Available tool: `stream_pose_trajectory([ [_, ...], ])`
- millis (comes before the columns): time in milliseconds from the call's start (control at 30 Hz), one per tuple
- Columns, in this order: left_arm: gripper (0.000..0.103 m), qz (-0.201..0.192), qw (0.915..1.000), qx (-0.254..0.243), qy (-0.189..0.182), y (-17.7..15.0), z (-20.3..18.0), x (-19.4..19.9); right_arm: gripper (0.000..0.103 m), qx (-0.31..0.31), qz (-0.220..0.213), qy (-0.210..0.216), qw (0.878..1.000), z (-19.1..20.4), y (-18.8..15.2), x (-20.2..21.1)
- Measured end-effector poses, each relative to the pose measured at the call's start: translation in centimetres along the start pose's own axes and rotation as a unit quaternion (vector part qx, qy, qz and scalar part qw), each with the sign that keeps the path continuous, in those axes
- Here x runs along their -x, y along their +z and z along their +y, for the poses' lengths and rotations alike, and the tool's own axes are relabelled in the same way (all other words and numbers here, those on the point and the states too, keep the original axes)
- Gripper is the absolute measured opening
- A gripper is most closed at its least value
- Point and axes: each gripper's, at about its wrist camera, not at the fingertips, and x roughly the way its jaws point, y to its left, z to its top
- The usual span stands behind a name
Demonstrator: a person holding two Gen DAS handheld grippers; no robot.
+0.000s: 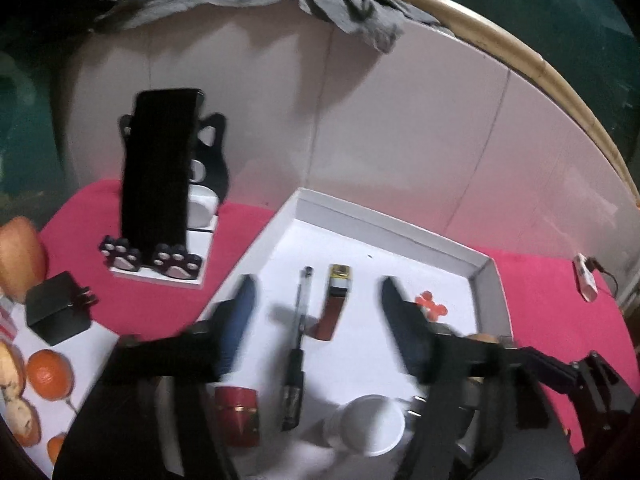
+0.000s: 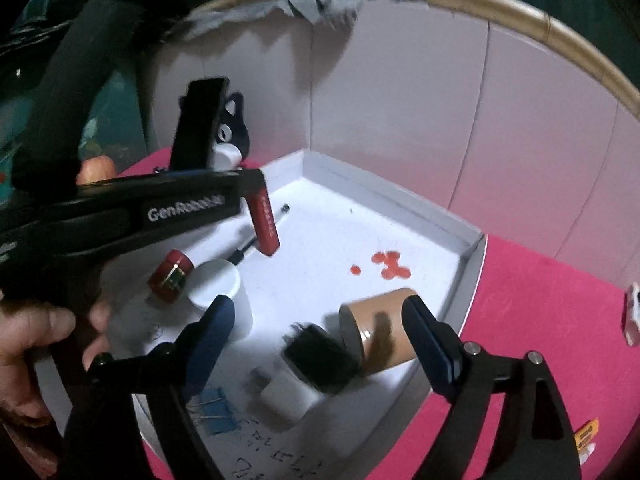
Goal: Organize rigid objects
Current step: 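Withdraw both open tools from the tray toward the remaining items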
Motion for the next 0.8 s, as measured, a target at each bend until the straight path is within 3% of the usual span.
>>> stream_pose_trajectory([
  [33, 0.073, -0.007, 0.9999, 0.004, 0.007, 0.0, 0.1, 0.3, 0.086, 0.003, -0.003, 0.0, 1.0, 0.1, -0.1, 0.2],
  [100, 0.088, -0.011, 0.9996, 0.008, 0.023, 0.0, 0.4, 0.7, 0.09, 0.005, -0.009, 0.0, 1.0, 0.2, -0.2, 0.7],
  [133, 0.091, -0.015, 0.9993, 0.014, 0.031, 0.0, 0.6, 1.0, 0.103, 0.006, -0.012, -0.002, 1.0, 0.2, -0.3, 0.9],
  [200, 0.103, -0.029, 0.9984, 0.029, 0.041, -0.1, 1.1, 2.1, 0.103, 0.011, -0.029, -0.01, 0.999, 0.3, -0.6, 1.9],
  [500, 0.103, -0.082, 0.9918, 0.054, 0.082, -2.6, 1.7, 9.2, 0.103, 0.004, -0.07, -0.003, 0.998, -0.9, -1.7, 6.6],
  [800, 0.103, -0.076, 0.9914, 0.042, 0.098, -4.8, 0.7, 12.4, 0.103, -0.053, -0.074, 0.005, 0.996, -3.5, -3.5, 9.6],
])
